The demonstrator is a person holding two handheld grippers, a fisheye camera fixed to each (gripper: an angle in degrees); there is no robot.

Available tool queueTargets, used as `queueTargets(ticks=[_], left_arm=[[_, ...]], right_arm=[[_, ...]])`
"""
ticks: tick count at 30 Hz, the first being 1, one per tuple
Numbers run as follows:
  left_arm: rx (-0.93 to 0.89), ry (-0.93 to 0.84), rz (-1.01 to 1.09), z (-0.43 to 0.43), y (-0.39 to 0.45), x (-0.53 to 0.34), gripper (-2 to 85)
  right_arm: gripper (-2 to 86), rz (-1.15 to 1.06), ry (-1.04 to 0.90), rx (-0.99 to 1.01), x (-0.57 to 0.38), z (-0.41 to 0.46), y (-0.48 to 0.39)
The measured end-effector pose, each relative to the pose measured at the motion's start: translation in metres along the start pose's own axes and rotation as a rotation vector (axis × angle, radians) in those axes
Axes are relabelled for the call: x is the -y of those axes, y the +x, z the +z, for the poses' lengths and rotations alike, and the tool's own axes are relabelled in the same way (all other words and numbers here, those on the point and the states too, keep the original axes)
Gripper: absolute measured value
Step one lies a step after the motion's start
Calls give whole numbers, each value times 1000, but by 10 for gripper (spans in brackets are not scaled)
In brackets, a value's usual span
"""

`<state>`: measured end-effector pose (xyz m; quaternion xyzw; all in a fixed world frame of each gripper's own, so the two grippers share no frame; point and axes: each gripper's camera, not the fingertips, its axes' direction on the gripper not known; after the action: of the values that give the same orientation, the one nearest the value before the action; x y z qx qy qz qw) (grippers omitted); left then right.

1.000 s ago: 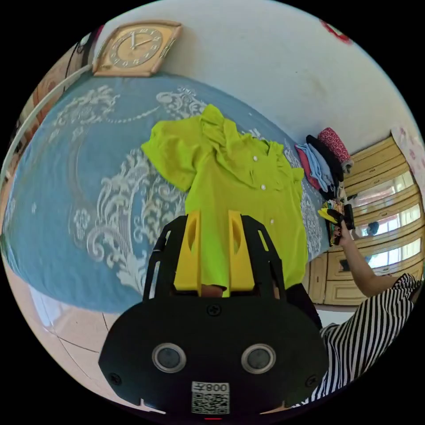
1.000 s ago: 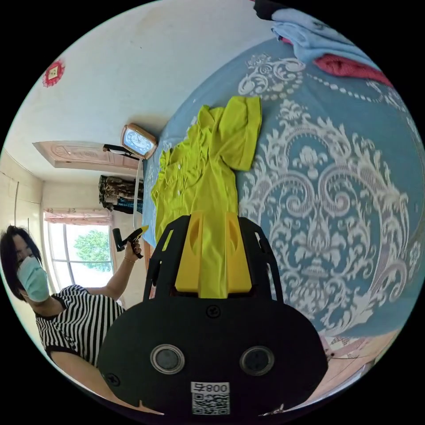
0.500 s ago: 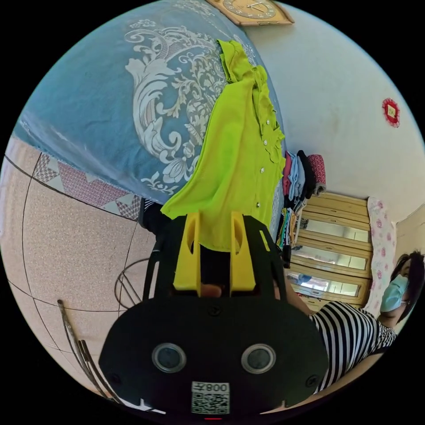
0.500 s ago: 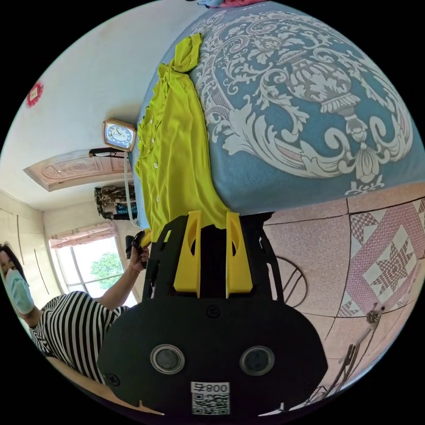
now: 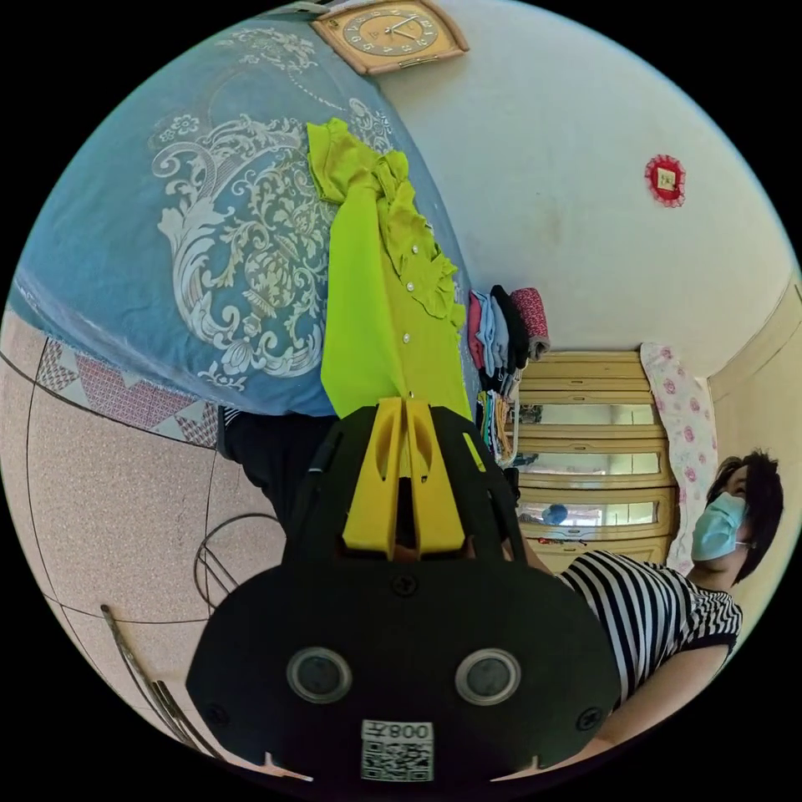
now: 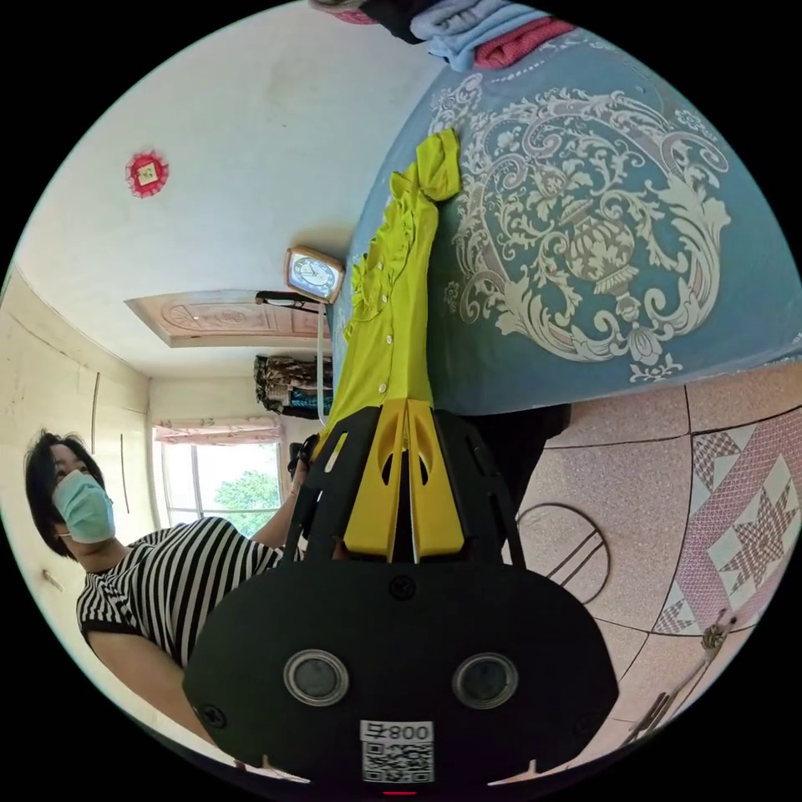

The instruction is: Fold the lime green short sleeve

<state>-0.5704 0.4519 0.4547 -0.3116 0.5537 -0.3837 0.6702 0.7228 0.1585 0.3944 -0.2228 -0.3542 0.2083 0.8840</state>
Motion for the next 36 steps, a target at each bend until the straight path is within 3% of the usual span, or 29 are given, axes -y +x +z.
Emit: queueTargets(ticks=[6,12,15,19,24,29,36], left_arm=[[44,-39,46,8,27,12,8],[114,-89,-30,45,25,23,24],[89,-48,-104,58,23,31,50],[198,49,-98,57,47,52,74],[309,85,63,83,107,115,78],[377,-1,282,171,186,216,83],[309,-129,509,294,271,300,85]], right_arm=[[1,-38,-44,-85,-10,-15,-5],[1,108,-82,-130,-15,-2,40],[2,196,-51,-127,-11,2,57],[6,213,52,-188,1,-13,51],[17,44,78,-225,65,9,6],[46,-149,-9,-386,169,75,-51],[79,-90,74,-586,246,107,-52]])
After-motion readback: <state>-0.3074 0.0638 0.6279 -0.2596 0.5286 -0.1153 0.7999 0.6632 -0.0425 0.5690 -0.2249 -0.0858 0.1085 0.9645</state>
